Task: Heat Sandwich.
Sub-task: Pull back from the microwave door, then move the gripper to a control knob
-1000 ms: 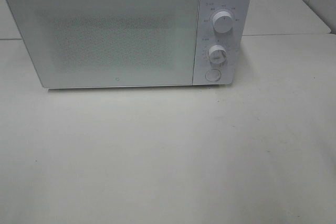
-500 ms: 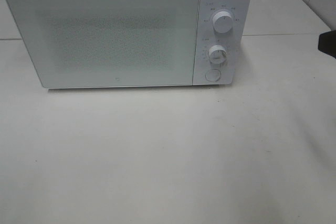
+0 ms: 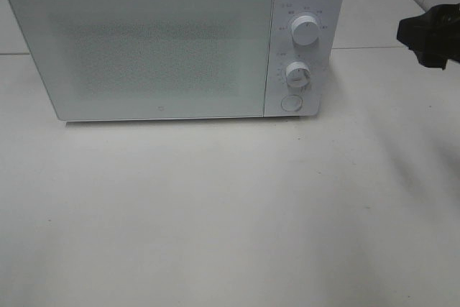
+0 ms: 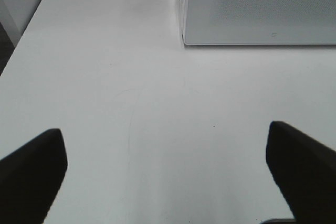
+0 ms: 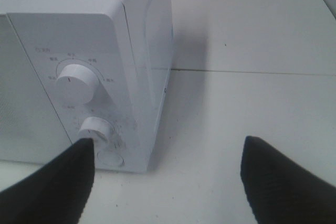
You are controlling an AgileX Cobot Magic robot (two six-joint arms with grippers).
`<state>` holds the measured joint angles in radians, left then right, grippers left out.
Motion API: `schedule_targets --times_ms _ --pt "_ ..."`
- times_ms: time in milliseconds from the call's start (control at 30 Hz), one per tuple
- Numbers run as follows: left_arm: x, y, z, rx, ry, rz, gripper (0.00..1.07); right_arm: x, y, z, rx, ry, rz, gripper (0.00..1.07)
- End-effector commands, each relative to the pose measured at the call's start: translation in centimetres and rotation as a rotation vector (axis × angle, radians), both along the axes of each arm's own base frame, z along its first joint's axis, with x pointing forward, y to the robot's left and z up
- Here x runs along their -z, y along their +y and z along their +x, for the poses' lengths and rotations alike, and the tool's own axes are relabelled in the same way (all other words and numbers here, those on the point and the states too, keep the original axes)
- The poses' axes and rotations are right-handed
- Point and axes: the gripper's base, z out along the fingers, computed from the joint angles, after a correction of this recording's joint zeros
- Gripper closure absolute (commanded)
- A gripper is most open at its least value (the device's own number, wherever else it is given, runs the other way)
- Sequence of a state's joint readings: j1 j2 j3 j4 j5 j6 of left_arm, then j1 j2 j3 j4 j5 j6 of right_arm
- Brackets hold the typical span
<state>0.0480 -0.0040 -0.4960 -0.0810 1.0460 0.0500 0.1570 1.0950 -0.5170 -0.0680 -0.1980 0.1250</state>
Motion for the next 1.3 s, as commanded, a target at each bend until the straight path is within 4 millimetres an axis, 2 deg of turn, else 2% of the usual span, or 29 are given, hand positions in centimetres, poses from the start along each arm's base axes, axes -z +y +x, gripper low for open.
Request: schedule_targets --times_ms 33,133,233,433,467,600,700,1067,1300 --pt "0.0 -0.1 -0.3 0.010 -0.034 -0.006 0.09 0.8 0.2 1.1 -0.005 -0.106 0.031 0.32" --pt "0.0 -0.1 -0.3 0.010 -0.034 -0.006 0.09 1.6 0.3 1.4 -0.011 -0.133 0.034 0.32" --pt "0.0 -0.1 -0.3 0.010 -0.034 -0.006 0.09 3.6 0.4 1.8 -0.022 -0.156 0.010 0.32" --pt "0.0 -0.1 -0.3 0.010 -0.034 -0.006 0.09 5.9 0.7 1.7 0.010 -0.206 -0.025 0.32" --pt "0.0 -0.1 -0.3 0.010 -0.034 -0.006 0.09 6.7 1.3 1.6 0.024 -0.219 -0.045 0.32" --pt "0.0 -0.1 -0.3 0.010 -0.034 -0.006 0.09 7.7 2.2 1.7 0.046 -0.218 -0.056 0.32" --pt "0.0 -0.1 -0.3 0.010 -0.034 -0.006 0.09 9.1 3.8 1.8 0.037 -0.220 -0.076 0.32" --pt "0.0 -0.1 -0.3 0.010 -0.034 -0.006 0.09 11.2 6.4 1.2 0.074 -0.235 -0.077 0.32" --pt "0.0 -0.1 -0.3 0.010 -0.034 -0.006 0.09 11.8 8.3 1.9 0.065 -0.227 -0.067 0.32"
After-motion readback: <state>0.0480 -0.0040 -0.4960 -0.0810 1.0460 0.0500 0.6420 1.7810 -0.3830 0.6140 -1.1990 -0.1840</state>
